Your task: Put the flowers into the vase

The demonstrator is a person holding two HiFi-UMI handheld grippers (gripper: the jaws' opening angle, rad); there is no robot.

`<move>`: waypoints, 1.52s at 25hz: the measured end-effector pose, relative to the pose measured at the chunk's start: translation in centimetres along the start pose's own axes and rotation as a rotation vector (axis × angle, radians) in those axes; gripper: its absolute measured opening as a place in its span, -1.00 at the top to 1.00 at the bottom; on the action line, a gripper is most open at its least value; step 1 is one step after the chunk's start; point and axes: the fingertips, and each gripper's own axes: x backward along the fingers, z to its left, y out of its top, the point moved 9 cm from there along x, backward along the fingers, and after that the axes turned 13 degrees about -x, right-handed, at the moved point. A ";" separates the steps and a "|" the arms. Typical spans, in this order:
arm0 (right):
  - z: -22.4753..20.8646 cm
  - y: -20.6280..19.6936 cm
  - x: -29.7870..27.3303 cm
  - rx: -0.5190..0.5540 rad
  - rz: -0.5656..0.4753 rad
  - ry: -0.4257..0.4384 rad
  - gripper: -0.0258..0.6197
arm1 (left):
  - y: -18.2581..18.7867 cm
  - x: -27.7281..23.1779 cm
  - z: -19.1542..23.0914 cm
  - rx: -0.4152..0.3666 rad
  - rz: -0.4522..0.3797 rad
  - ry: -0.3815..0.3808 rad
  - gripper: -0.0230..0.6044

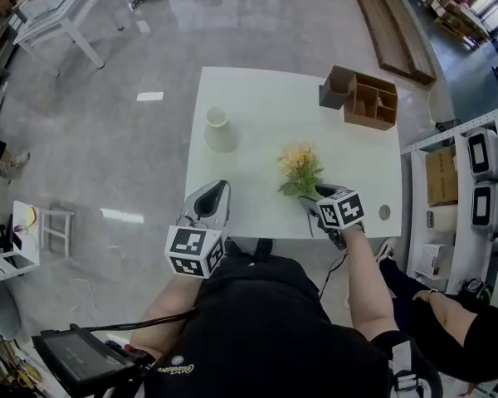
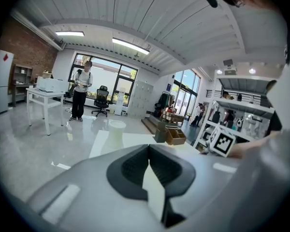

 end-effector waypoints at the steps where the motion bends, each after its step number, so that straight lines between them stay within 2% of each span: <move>1: -0.8 -0.2 -0.7 -0.025 0.045 0.001 0.15 | -0.1 0.1 0.1 0.003 0.001 0.004 0.91; 5: -2.7 -0.7 -3.6 -0.095 0.183 0.013 0.15 | -0.4 0.4 0.5 0.012 0.009 0.019 0.91; 9: -3.4 -0.8 -5.8 -0.142 0.256 0.027 0.17 | -0.6 0.6 0.7 0.016 0.012 0.032 0.91; 15: -4.2 -0.7 -7.7 -0.172 0.309 0.010 0.38 | -0.8 0.6 0.6 0.018 0.018 0.041 0.91; 23: -4.0 -0.3 -8.0 -0.183 0.322 0.015 0.69 | -0.7 0.5 0.7 0.020 0.021 0.047 0.91; 28: -3.7 0.1 -7.1 -0.183 0.284 0.025 0.75 | -0.4 0.6 0.4 0.017 0.014 0.051 0.91; 32: -3.6 1.2 -5.5 -0.170 0.200 0.029 0.76 | 0.0 0.5 0.0 0.012 0.004 0.057 0.91; 35: -2.7 3.1 -3.3 -0.149 0.073 0.036 0.76 | 0.5 0.5 0.0 0.008 -0.008 0.065 0.91; 38: -1.3 5.5 -0.2 -0.115 -0.119 0.031 0.77 | 1.2 0.5 0.0 0.001 -0.026 0.076 0.91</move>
